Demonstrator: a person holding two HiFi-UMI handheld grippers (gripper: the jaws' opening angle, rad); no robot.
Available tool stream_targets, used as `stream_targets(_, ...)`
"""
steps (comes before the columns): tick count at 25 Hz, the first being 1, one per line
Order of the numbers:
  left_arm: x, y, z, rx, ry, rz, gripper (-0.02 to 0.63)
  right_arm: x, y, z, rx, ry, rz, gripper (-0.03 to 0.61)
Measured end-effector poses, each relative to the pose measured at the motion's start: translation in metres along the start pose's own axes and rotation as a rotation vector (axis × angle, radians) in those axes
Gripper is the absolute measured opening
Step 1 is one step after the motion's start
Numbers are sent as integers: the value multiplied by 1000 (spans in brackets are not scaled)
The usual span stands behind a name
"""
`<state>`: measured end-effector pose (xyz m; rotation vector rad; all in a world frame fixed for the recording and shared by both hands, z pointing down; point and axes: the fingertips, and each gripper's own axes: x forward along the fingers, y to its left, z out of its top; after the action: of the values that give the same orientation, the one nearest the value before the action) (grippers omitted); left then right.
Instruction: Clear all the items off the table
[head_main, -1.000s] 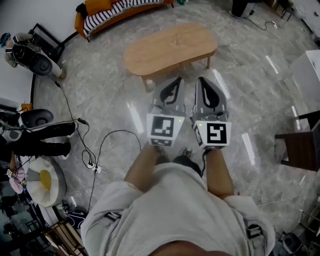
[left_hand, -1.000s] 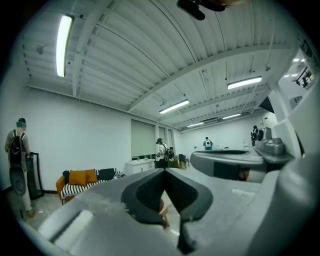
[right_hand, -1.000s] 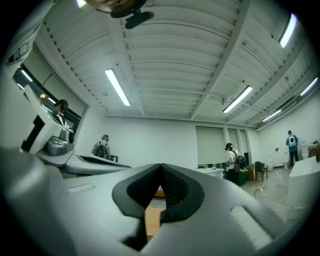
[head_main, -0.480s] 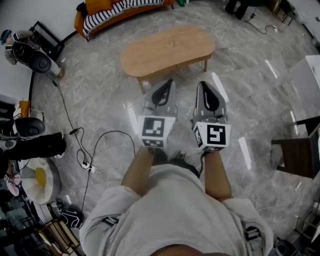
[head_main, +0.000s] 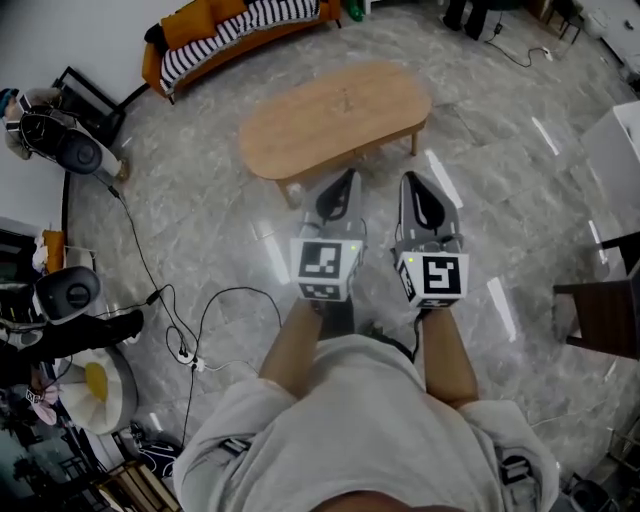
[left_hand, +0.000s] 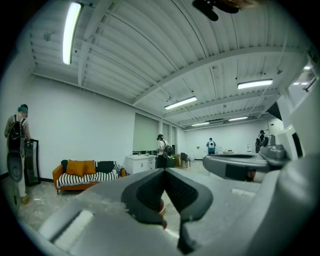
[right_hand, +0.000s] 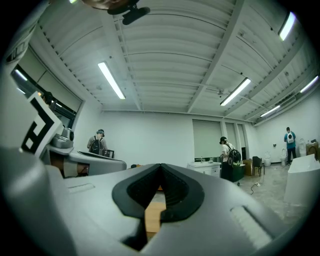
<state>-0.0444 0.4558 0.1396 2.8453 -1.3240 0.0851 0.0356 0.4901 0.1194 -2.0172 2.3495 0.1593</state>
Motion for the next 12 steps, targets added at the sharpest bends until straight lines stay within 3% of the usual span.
stream_targets(4, 39, 30, 10, 8, 4, -22, 21, 53, -7, 0, 0, 16, -10, 6)
stream_targets(7, 74, 38, -2, -20, 15, -22, 21, 84, -23, -24, -5, 51, -4, 6)
stream_targets(12, 127, 85, -15, 14, 47, -17, 21, 153, -23, -47, 34, 54, 11, 6)
